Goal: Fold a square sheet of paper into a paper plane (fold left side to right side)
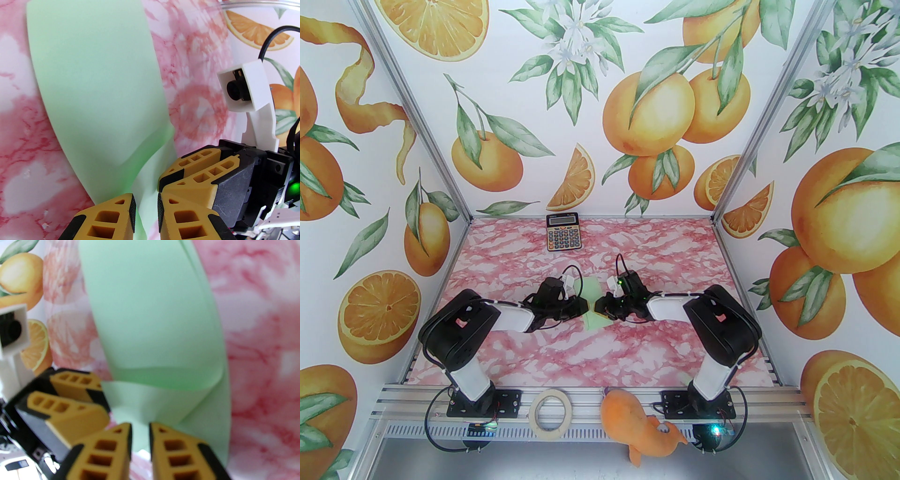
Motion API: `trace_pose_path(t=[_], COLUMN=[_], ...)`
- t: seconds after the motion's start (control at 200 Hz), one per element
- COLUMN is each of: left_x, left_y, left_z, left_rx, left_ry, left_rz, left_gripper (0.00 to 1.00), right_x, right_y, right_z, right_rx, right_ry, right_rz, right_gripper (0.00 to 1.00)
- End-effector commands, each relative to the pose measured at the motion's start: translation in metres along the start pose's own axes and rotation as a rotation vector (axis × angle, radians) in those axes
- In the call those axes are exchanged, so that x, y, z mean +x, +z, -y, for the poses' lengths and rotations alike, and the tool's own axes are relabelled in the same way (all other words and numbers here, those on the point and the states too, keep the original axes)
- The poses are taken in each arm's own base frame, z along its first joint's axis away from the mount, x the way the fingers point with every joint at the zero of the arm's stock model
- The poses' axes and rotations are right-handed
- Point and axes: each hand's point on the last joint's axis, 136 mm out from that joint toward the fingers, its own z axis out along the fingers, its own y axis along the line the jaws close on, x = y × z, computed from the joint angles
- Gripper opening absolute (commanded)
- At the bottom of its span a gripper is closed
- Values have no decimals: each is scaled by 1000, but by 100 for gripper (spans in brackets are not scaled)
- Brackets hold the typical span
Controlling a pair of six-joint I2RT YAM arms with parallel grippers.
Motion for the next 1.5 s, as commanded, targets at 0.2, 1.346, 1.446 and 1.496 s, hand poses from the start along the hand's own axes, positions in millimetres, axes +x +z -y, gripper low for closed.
trace_pose_path(t=[0.2,1.346,1.446,1.496], left_x=[-19,-16,-15,-15], left_y=[-7,5,5,5], left_z=[13,5,6,6], left_rx=[32,14,15,16], left_ry=[37,32,34,34], left_rz=[40,11,9,8], left_gripper=[21,17,16,16], right_x=[1,2,1,2], right_y=[4,3,3,3], right_z=[0,-1,-2,-2], right_rx=[9,8,8,7], right_ry=[-12,-16,-16,-15], right_rz=[-10,-9,-7,-7], right_gripper=[21,21,21,21])
